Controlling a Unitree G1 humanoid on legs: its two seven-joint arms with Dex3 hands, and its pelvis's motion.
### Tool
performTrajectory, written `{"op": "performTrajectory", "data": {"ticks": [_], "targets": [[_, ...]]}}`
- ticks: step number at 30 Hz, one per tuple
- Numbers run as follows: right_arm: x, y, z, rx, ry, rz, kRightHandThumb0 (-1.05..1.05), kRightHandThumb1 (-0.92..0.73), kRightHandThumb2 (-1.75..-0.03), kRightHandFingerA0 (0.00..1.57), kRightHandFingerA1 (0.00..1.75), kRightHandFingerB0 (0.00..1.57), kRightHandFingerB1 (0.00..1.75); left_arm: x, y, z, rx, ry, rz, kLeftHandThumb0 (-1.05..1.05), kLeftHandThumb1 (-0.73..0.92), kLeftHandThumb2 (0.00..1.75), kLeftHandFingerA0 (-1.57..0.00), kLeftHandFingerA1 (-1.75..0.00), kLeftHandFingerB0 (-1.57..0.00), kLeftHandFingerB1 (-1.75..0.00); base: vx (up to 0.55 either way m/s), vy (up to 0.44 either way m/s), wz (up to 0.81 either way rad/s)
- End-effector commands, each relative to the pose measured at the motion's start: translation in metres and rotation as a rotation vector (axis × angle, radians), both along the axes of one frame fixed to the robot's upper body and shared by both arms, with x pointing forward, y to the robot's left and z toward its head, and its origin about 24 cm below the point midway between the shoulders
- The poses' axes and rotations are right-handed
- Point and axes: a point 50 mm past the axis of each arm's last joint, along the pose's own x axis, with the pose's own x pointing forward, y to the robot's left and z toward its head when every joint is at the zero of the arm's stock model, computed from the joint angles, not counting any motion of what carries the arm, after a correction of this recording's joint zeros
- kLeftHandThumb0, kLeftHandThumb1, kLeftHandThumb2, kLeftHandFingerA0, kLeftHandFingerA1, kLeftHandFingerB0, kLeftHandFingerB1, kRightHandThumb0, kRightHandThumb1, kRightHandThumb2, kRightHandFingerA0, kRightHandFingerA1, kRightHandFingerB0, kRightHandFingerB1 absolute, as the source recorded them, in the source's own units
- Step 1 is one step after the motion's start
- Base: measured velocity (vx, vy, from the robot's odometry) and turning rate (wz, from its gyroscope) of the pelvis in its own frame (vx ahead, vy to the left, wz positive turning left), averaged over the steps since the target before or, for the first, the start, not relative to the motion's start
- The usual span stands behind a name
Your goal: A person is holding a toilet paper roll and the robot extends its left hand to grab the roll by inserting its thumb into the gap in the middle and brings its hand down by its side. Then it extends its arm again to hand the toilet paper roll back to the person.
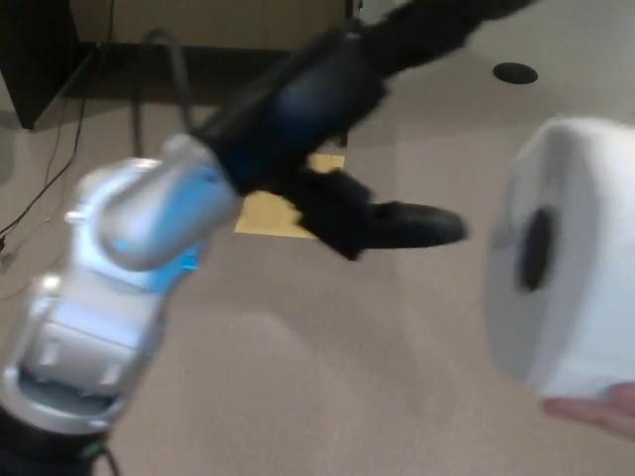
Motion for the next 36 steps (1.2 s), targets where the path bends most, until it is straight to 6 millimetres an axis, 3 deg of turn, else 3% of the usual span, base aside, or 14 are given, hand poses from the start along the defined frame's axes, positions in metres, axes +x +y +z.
{"op": "performTrajectory", "data": {"ticks": [1,10,12,16,17,22,24,25,28,29,30,32,35,36], "targets": [[-0.003,-0.004,-0.001,-0.014,0.013,-0.008,-0.45,-0.55,-0.86,0.59,0.66,0.36,0.52,-0.003,0.037,-0.009,0.017,0.125,0.013,-0.56,0.35,0.76,-0.01,-0.31,0.0,-0.16,0.0,0.0,0.0],[-0.005,-0.005,-0.002,0.001,0.015,-0.028,-0.44,-0.55,-0.86,0.6,0.68,0.35,0.51,-0.02,0.121,-0.084,-0.145,0.33,0.218,-0.54,0.39,0.72,-0.06,-0.41,-0.1,-0.12,0.0,0.0,0.0],[0.0,-0.002,0.0,0.005,0.002,-0.034,-0.38,-0.69,-0.6,0.66,0.63,0.42,0.39,-0.027,0.144,-0.12,-0.179,0.421,0.31,-0.51,0.34,0.71,-0.04,-0.37,-0.03,-0.18,0.0,0.0,0.0],[0.003,0.0,0.001,0.016,-0.009,-0.047,-0.45,-0.56,-0.87,0.6,0.68,0.35,0.51,-0.044,0.177,-0.185,-0.118,0.519,0.537,-0.52,0.36,0.69,-0.04,-0.4,-0.1,-0.17,0.0,0.0,0.0],[0.003,0.0,0.001,0.015,-0.012,-0.047,-0.38,-0.68,-0.6,0.65,0.62,0.4,0.38,-0.049,0.186,-0.202,-0.137,0.561,0.596,-0.47,0.35,0.64,-0.08,-0.4,-0.1,-0.18,0.0,0.0,0.0],[-0.001,-0.004,0.0,0.008,-0.011,-0.047,-0.39,-0.67,-0.6,0.66,0.67,0.4,0.38,-0.094,0.234,-0.297,-0.129,0.777,1.001,-0.36,0.3,0.73,0.0,-0.42,-0.03,-0.36,0.0,0.0,0.0],[0.0,-0.004,0.0,0.006,-0.01,-0.043,-0.39,-0.69,-0.6,0.67,0.67,0.41,0.38,-0.106,0.241,-0.312,-0.13,0.817,1.068,-0.37,0.47,0.56,-0.1,-0.29,-0.09,-0.24,0.0,0.0,0.0],[0.0,-0.004,0.0,0.006,-0.009,-0.045,-0.43,-0.55,-0.86,0.64,0.72,0.35,0.51,-0.112,0.245,-0.321,-0.105,0.829,1.121,-0.25,0.36,0.88,-0.01,-0.49,0.0,-0.47,0.0,0.0,0.0],[0.005,-0.002,0.003,0.001,-0.014,-0.038,-0.39,-0.68,-0.6,0.64,0.62,0.4,0.37,-0.12,0.249,-0.337,-0.137,0.931,1.191,-0.21,0.38,0.88,-0.02,-0.49,0.0,-0.48,0.0,0.0,0.0],[0.004,-0.003,0.003,-0.002,-0.013,-0.039,-0.45,-0.56,-0.87,0.62,0.71,0.35,0.51,-0.12,0.248,-0.337,-0.164,0.938,1.188,-0.18,0.43,0.9,-0.02,-0.5,0.0,-0.48,0.0,0.0,0.0],[0.003,-0.004,0.002,-0.011,-0.007,-0.041,-0.39,-0.69,-0.6,0.65,0.65,0.41,0.38,-0.118,0.246,-0.337,-0.197,0.946,1.178,-0.18,0.44,0.9,-0.02,-0.5,0.0,-0.48,0.0,0.0,0.0],[0.001,-0.004,0.001,-0.009,-0.002,-0.044,-0.45,-0.56,-0.87,0.63,0.71,0.36,0.51,-0.12,0.246,-0.34,-0.165,0.962,1.185,-0.18,0.44,0.91,-0.02,-0.5,0.0,-0.48,0.0,0.0,0.0],[0.003,-0.004,0.002,-0.01,-0.013,-0.042,-0.38,-0.68,-0.59,0.67,0.63,0.41,0.38,-0.116,0.248,-0.342,-0.171,0.986,1.188,-0.16,0.45,0.91,-0.02,-0.49,0.0,-0.47,0.0,0.0,0.0],[0.003,-0.004,0.003,-0.006,-0.014,-0.046,-0.39,-0.69,-0.6,0.66,0.62,0.41,0.38,-0.114,0.248,-0.343,-0.172,0.984,1.198,-0.27,0.45,0.56,-0.18,-0.36,-0.13,-0.29,0.0,0.0,0.0]]}}
